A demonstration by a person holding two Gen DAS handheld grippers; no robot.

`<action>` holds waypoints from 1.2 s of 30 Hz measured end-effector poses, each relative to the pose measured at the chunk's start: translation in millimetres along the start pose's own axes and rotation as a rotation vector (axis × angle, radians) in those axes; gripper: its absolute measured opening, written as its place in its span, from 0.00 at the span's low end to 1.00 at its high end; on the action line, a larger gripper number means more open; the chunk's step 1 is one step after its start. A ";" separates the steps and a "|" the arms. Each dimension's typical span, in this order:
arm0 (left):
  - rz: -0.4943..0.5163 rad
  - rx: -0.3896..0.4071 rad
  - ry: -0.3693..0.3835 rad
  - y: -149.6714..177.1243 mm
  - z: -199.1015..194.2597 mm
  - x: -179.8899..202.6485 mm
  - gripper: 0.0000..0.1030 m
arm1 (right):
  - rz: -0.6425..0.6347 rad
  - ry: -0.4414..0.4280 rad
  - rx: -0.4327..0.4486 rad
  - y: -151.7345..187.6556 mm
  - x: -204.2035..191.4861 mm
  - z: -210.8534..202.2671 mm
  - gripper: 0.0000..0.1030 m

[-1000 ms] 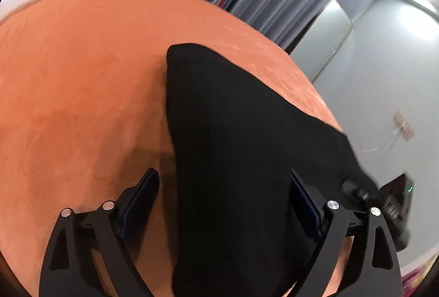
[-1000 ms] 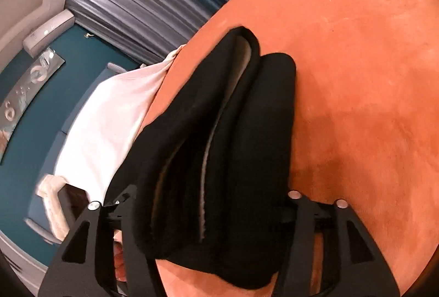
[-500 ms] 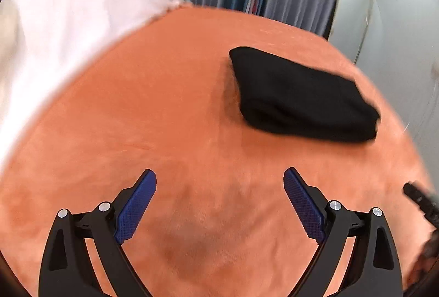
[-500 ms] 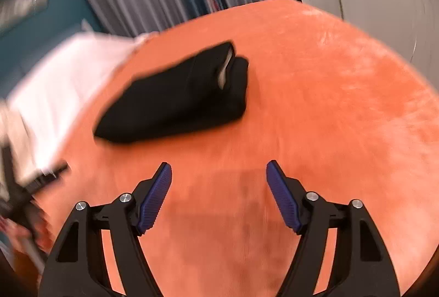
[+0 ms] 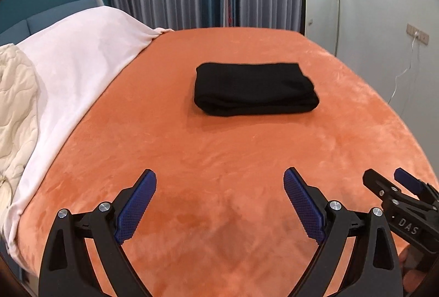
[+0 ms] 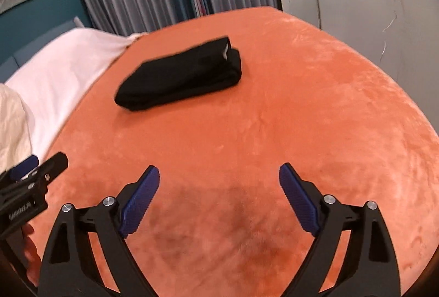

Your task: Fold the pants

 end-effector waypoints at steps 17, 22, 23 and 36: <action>0.024 0.068 0.012 22.5 -96.9 9.4 0.89 | -0.056 -0.009 0.109 0.7 -33.8 -93.9 0.85; 0.030 0.083 0.003 23.8 -104.6 9.1 0.89 | -0.049 -0.012 0.116 4.8 -35.7 -104.1 0.85; 0.032 0.085 -0.003 23.9 -105.5 8.2 0.89 | -0.050 -0.012 0.116 5.7 -36.2 -105.3 0.85; 0.028 0.100 -0.045 25.0 -111.9 0.3 0.89 | -0.068 -0.018 0.115 14.8 -54.9 -112.5 0.85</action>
Point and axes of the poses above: each gripper's, at about its wrist camera, not at the fingertips, and z roughly the way its jaws point, x to its right, y to its underside, the point moved 9 cm from there along z, roughly the way its jaws point, and after that the axes turned 6 degrees about -y, right-handed, at the moved point
